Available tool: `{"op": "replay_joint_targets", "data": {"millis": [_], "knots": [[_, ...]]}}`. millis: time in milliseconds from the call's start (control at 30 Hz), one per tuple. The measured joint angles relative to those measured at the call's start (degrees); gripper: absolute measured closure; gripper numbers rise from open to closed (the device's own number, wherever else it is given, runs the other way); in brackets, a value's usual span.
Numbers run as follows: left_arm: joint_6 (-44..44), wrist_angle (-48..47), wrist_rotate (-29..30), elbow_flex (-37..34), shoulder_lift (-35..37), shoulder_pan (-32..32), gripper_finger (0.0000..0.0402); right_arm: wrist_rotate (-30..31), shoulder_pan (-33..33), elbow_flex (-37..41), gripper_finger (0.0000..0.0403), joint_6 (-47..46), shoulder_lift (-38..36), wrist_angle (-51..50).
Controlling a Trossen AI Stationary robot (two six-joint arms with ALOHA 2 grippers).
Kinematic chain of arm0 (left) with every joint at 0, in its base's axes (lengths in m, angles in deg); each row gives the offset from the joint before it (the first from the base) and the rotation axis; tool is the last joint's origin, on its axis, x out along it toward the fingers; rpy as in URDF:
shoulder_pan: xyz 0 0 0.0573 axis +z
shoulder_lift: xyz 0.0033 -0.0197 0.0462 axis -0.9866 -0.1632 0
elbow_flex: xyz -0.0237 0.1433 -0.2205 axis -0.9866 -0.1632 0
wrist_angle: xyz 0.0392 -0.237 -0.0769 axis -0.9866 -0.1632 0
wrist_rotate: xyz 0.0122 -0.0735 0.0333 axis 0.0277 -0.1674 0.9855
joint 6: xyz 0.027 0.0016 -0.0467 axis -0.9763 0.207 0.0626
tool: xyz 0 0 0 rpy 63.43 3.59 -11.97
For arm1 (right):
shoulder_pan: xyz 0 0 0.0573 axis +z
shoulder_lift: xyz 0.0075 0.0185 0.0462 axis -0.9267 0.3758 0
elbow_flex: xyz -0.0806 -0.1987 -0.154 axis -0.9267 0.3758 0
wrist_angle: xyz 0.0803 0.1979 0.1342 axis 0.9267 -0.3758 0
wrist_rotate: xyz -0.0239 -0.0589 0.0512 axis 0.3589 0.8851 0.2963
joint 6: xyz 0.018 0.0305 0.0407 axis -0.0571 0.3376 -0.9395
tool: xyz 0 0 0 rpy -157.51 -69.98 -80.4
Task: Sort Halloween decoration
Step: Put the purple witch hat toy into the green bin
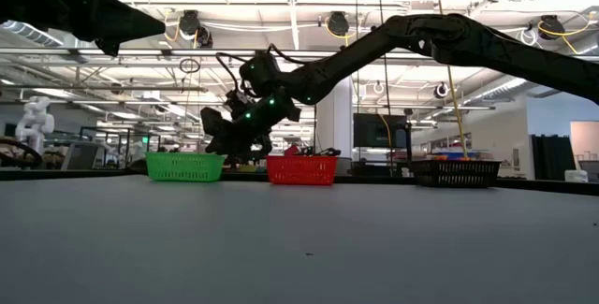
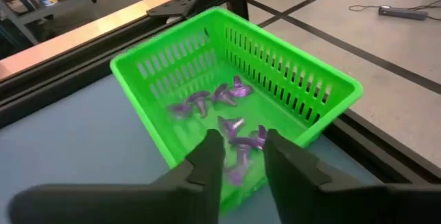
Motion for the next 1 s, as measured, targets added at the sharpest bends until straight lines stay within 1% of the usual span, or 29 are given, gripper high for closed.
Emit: {"op": "replay_joint_targets", "data": {"millis": [100,167,233,300,400,467,567,600,667,733,800,867,1000], "knots": [[0.0,-0.1,0.0,0.0,0.0,0.0,0.0385,0.0,0.0,0.0,0.028,0.0,0.0,0.1],[0.0,-0.7,0.0,0.0,0.0,0.0,0.0385,-0.5,0.1,0.0,0.0268,0.2,-0.3,-0.5],[0.1,-1.4,0.0,0.0,0.0,0.0,0.0385,-1.2,0.2,0.0,0.0264,0.6,-1.2,-2.4],[0.1,-2.0,0.0,0.0,0.0,0.0,0.0385,-0.6,0.7,0.1,0.027,2.6,-2.7,-4.7],[0.1,-1.9,-0.2,0.0,0.0,0.0,0.0385,2.2,2.2,0.1,0.0299,7.1,-5.9,-8.3],[0.1,-1.8,-0.7,0.0,0.0,0.0,0.0385,3.4,3.5,0.0,0.0332,10.8,-8.0,-10.8],[0.0,-1.8,-1.4,0.0,0.0,0.0,0.0385,3.4,5.5,0.2,0.0386,15.6,-10.8,-12.8],[0.0,-1.8,-1.6,0.0,0.0,0.0,0.0385,3.4,6.1,0.7,0.0394,16.6,-11.6,-12.6],[0.0,-1.8,-1.7,0.0,0.0,0.0,0.0385,3.3,7.1,2.4,0.0395,16.7,-13.3,-12.3],[0.1,-1.8,-2.1,0.0,0.0,0.0,0.0385,3.4,7.8,5.8,0.0399,16.5,-15.0,-10.2],[0.1,-1.8,-3.0,0.0,0.0,0.0,0.0385,3.5,8.5,11.7,0.0401,16.2,-16.6,-5.6],[0.1,-1.8,-3.5,0.0,0.0,0.0,0.0385,3.6,9.2,19.3,0.0402,14.7,-18.9,0.2],[0.1,-1.8,-3.6,0.0,0.0,0.0,0.0385,3.4,10.9,37.4,0.0402,10.4,-25.5,15.9]]}}
